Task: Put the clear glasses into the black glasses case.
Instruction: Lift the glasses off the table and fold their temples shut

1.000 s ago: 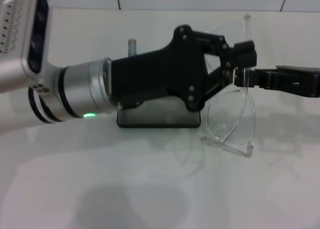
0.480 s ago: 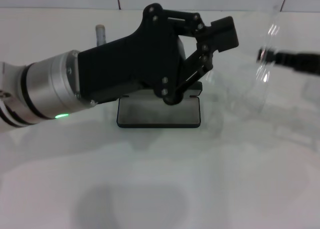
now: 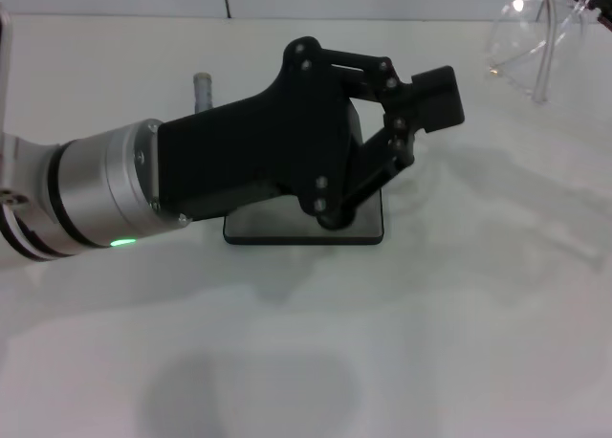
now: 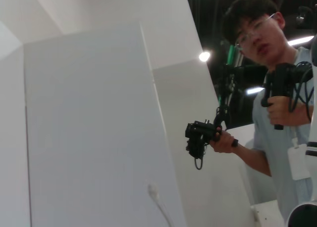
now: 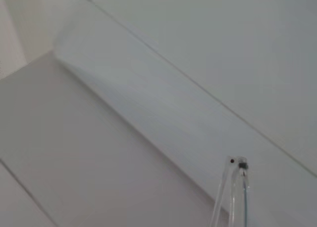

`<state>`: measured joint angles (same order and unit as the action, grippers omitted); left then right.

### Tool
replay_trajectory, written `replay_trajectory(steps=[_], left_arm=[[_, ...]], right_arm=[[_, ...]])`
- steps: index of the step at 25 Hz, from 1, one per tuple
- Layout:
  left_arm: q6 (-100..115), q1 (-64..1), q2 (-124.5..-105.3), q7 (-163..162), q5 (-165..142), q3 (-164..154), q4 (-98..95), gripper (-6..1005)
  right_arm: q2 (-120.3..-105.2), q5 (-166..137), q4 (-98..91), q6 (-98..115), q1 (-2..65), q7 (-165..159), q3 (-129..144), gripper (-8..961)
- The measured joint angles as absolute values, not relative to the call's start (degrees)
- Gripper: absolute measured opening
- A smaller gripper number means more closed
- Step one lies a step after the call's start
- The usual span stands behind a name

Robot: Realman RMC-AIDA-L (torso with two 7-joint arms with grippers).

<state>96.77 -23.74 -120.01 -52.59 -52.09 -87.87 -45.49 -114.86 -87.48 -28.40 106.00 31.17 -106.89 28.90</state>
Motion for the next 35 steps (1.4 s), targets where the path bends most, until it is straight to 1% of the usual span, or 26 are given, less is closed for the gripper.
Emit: replay_trajectory(steps=[3,13,24,35], left_arm=[[96.8,-24.0,-120.07,-52.6,-51.9,-88.6,-45.5,70],[96.4,-24.2,-120.05,-52.6,-50.7,-90.3,-45.6,70],[96.3,-24.2,-120.06,-52.6,-50.6,-90.3,-45.6,71],[96.1,-24.8,-120.06,-52.6,-50.6,-90.0,-44.9,71]], right_arm=[[-115.3,-86.9,-28.1,106.5,32.4,-105.9,30.1,57],[-115.6,-86.8,-23.7,106.6,37.2,-102.2,35.1,57],[-115.91,-86.8,-23.6,106.4,37.7,-101.5,36.7,57],[-115.69,-86.8,-24.4,110.5,40.3,-101.4,44.8,57]])
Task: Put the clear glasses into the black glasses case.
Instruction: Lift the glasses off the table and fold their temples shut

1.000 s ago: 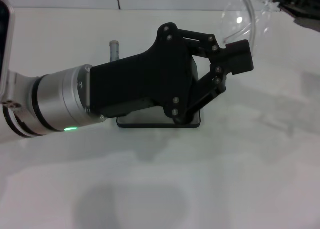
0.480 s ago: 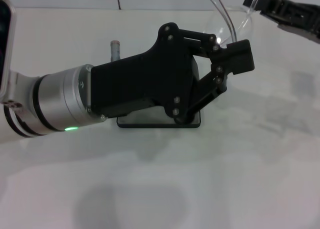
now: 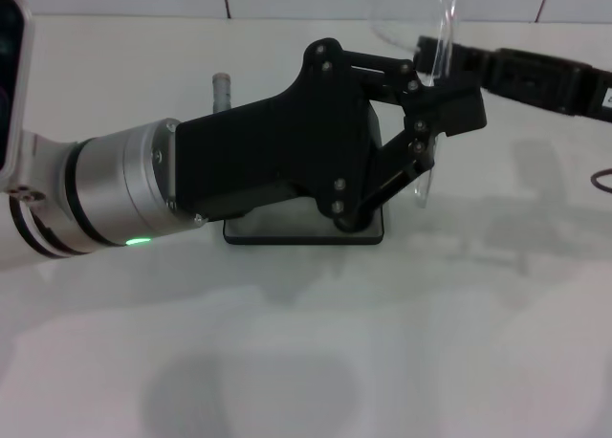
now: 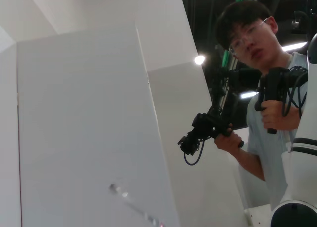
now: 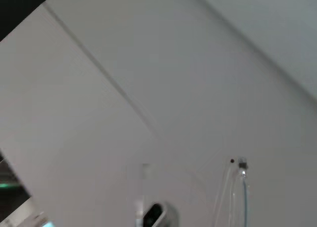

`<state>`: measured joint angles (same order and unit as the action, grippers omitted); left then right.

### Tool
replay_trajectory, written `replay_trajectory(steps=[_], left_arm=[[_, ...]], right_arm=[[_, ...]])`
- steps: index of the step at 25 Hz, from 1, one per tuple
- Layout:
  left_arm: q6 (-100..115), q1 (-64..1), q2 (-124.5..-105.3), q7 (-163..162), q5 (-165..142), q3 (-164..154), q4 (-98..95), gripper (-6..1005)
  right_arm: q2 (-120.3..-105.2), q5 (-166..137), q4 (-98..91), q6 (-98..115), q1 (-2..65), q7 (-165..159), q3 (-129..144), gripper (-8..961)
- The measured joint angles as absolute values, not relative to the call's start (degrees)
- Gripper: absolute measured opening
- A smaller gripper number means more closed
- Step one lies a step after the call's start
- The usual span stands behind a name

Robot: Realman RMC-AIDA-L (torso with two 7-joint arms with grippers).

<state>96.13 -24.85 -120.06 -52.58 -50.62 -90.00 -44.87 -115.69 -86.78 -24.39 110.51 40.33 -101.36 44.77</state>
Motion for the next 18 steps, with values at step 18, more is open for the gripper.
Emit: replay_trajectory(steps=[18], left_arm=[[95.6,-25.0,-119.94,-52.6,-50.2,-89.8,-45.2,72]], right_arm=[[-115.43,-87.2,-25.2,109.8,40.3,-100.7,47.7,57]])
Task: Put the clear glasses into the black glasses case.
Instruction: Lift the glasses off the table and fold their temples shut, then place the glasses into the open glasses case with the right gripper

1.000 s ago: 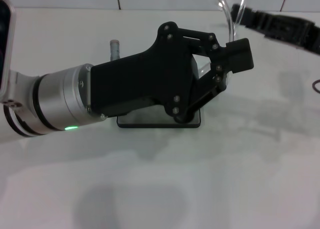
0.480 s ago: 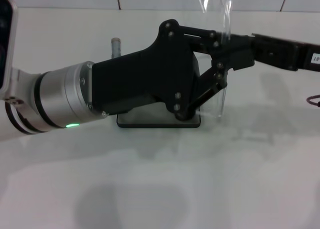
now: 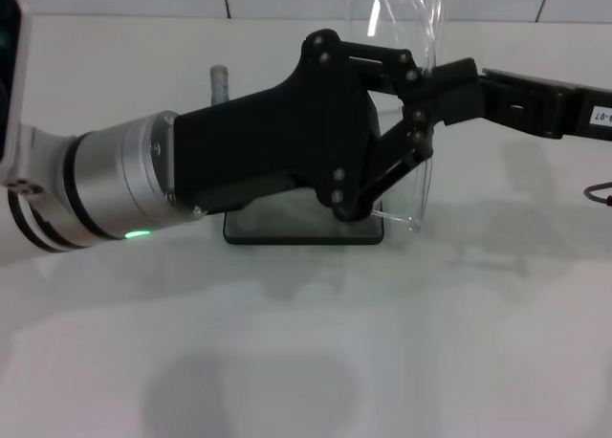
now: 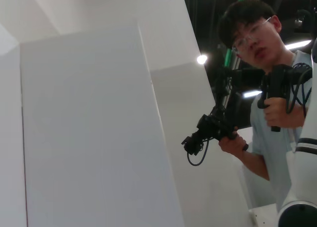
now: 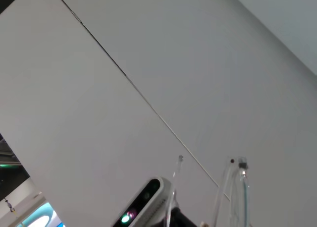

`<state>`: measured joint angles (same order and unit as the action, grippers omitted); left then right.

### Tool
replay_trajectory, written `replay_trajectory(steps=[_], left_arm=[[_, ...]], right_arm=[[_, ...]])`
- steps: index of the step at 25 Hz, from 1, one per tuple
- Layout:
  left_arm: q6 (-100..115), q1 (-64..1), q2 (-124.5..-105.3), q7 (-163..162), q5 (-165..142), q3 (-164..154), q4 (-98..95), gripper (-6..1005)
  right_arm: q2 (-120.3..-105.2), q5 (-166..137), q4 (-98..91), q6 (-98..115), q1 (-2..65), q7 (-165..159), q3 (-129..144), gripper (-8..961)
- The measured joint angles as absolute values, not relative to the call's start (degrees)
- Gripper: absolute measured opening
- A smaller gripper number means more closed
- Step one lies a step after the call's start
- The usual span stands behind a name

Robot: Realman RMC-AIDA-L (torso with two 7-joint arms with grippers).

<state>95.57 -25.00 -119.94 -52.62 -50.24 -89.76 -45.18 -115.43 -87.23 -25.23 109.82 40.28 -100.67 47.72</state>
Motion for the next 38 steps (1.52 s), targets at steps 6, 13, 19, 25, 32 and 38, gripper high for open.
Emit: replay_trajectory(steps=[6,13,19,25,32,38], left_arm=[[95.5,-25.5,-119.88,-53.4,-50.3,-88.5,-45.2,72],[94.2,-25.5,-119.88,-53.4,-50.5,-88.4,-45.1,72],[93.7,-25.5,-119.88,-53.4,-50.5,-88.4,-45.0,72],[92.6,-25.5,-119.88,-53.4,-50.5,-88.6,-45.0,73],[92.5,-25.6,-119.88,-53.4,-50.4,-88.4,-45.4,73],[93.0,-24.6,-119.88,-53.5,-50.3,-88.4,-47.6,73]], right_arm=[[-115.41,-87.3,-25.2,109.8,40.1,-100.4,48.8,57],[-115.58,-87.3,-25.2,110.5,40.4,-100.4,49.9,57],[-115.73,-87.2,-25.7,111.1,40.5,-100.4,49.9,57],[-115.75,-87.2,-25.8,111.4,40.6,-100.4,49.9,57],[-115.43,-87.0,-25.8,110.2,40.1,-100.4,49.7,57],[-115.13,-87.3,-25.9,106.4,39.4,-100.0,49.9,56]])
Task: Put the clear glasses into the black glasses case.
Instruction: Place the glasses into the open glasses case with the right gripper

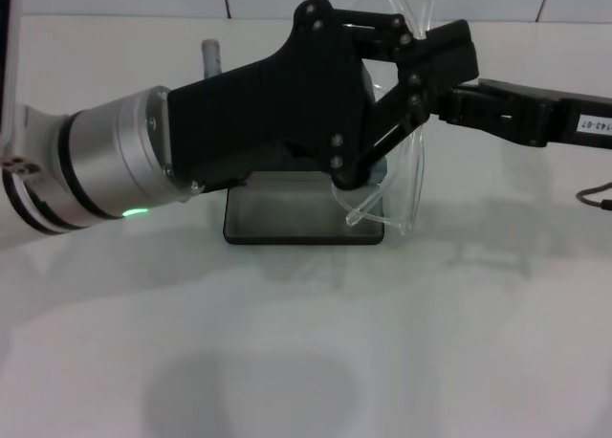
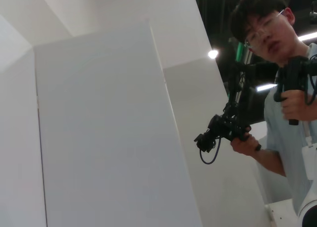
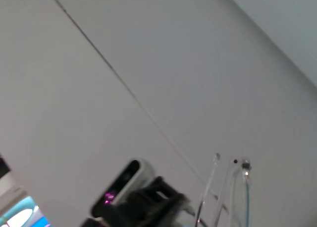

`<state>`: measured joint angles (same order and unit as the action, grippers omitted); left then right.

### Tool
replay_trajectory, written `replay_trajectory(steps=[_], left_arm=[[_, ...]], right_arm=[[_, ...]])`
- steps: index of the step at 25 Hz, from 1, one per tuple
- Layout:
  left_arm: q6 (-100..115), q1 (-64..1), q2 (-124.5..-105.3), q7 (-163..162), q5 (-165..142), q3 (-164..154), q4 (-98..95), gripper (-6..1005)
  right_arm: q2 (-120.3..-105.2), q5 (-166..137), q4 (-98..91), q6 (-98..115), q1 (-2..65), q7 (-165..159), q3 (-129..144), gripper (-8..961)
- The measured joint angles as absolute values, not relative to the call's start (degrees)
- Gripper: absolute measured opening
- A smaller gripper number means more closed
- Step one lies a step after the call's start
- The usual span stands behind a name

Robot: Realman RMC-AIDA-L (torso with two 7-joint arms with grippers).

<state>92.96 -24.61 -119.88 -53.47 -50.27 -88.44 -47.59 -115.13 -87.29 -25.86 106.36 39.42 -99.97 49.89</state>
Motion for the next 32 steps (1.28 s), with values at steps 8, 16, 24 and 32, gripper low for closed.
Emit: replay_trajectory(steps=[8,16,24,32], left_arm=[[93.7,-21.9,-118.92,-58.5,-51.3,-88.3,-47.9,73],[100.7,-15.3,-117.0,-63.9,-57.3,-83.0,-47.8,74],[106.0,-10.4,-115.69,-67.1,-72.9,-75.0,-51.8,74],[106.3,-7.9,-117.05,-68.4,-79.7,-69.5,-52.9,74]], right_arm=[[-112.9,-89.0,-32.9,104.0,38.0,-104.8,50.3,53],[-112.87,-108.1,-63.1,101.8,40.4,-125.2,52.4,53],[-112.57,-122.4,-74.9,106.5,53.1,-136.0,60.1,54],[-116.01,-138.5,-74.4,103.9,63.4,-137.7,70.7,53]])
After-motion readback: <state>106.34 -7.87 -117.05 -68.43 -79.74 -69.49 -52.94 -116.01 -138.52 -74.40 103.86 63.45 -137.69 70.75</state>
